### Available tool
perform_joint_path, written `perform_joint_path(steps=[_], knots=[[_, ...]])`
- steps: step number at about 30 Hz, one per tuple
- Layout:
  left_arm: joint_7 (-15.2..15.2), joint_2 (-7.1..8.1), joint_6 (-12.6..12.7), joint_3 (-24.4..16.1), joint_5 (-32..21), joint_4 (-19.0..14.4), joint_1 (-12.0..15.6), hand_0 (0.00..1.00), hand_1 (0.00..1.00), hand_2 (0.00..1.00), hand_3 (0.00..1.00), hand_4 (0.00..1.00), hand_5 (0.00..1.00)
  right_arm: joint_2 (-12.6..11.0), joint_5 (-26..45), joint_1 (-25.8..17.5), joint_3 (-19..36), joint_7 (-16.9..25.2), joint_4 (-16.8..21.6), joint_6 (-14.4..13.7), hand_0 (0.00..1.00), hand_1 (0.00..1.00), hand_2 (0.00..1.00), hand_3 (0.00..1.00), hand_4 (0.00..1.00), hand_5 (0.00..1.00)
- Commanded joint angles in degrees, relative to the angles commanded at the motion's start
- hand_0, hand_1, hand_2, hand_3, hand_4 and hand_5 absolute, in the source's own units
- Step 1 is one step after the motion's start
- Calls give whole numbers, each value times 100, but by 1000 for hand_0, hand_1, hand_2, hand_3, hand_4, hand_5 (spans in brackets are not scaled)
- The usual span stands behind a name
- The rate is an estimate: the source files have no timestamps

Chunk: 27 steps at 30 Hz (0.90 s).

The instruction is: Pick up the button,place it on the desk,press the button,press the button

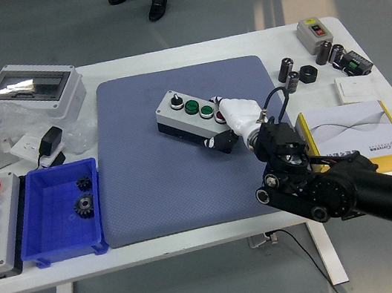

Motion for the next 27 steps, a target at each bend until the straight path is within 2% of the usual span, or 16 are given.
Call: perform_joint_path(steps=[2,3,8,9,14,18,20,21,26,27], knots=[[-2,-7,5,-2,-4,0,8,619,551,505,581,490,203,-193,158,-12,34,239,213,-84,146,340,375,680,53,2],[-2,-11,5,-9,4,0,10,620,551,505,582,490,205,-298,259,-18,53,363,322,-103,126,302,360,442,27,2],[-3,-27,12,-22,17,0,20,620,551,505,582,490,205,-940,835,-61,122,1134,1009,37,126,302,360,442,27,2],[-3,-28,13,-25,19,0,20,620,552,505,582,489,206,-1070,947,-68,137,1289,1146,77,135,307,364,288,2,2],[-8,-28,16,-52,55,0,13,620,552,505,582,489,206,-1790,1436,-83,17,2095,1847,262,135,307,364,288,2,2],[-11,-27,16,-70,89,0,-1,620,552,504,585,490,215,-2270,1325,-37,-354,2580,2242,313,141,314,371,275,2,2],[-16,-27,13,-73,101,0,-14,620,552,504,585,490,215,-2364,1129,-41,-521,2657,2276,266,141,314,371,275,2,2],[-18,-27,12,-77,108,0,-20,619,553,504,584,490,227,-2374,1025,-47,-586,2657,2267,251,190,327,376,270,28,2],[-13,-23,11,-95,144,0,-36,619,553,504,584,490,227,-2191,521,-58,-785,2509,2053,241,190,327,376,270,28,2],[-12,-22,10,-98,149,0,-38,619,554,504,584,491,230,-2130,437,-53,-816,2475,1986,245,283,364,396,285,81,2]])
